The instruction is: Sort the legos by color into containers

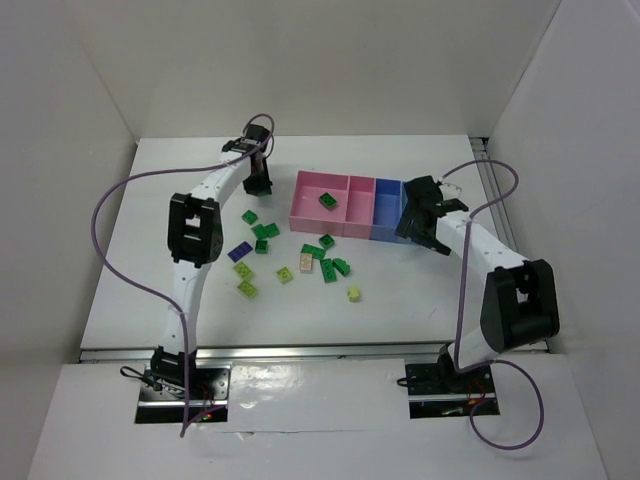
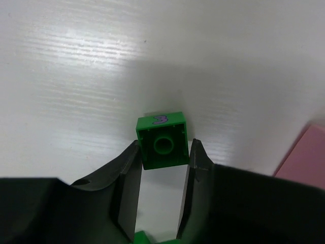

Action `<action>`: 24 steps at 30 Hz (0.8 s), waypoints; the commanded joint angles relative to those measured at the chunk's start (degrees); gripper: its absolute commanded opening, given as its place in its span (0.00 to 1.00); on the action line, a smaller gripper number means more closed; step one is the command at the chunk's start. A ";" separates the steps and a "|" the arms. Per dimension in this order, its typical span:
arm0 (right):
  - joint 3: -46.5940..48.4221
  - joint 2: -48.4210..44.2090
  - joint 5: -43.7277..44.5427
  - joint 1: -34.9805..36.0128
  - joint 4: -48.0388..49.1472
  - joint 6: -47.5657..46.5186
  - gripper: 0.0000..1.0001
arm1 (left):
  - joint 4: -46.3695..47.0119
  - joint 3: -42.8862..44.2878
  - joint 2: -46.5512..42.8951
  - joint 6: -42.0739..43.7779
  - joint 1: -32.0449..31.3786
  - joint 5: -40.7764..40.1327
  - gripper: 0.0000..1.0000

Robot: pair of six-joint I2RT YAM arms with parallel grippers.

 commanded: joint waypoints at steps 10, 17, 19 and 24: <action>1.58 -10.89 4.27 0.52 -1.60 -2.42 1.00 | -1.16 -7.70 -19.82 4.41 -7.76 8.34 0.22; 1.06 -11.51 4.27 0.52 -2.30 -2.42 1.00 | -1.70 -1.20 -12.45 1.95 -12.34 10.10 0.38; 0.44 -13.25 4.27 0.52 -2.30 -2.42 1.00 | -2.83 3.18 -10.43 1.95 -12.34 10.10 0.65; -0.09 -14.67 3.12 0.52 -1.16 -3.65 1.00 | -5.21 9.98 -9.43 1.95 -12.34 7.56 0.93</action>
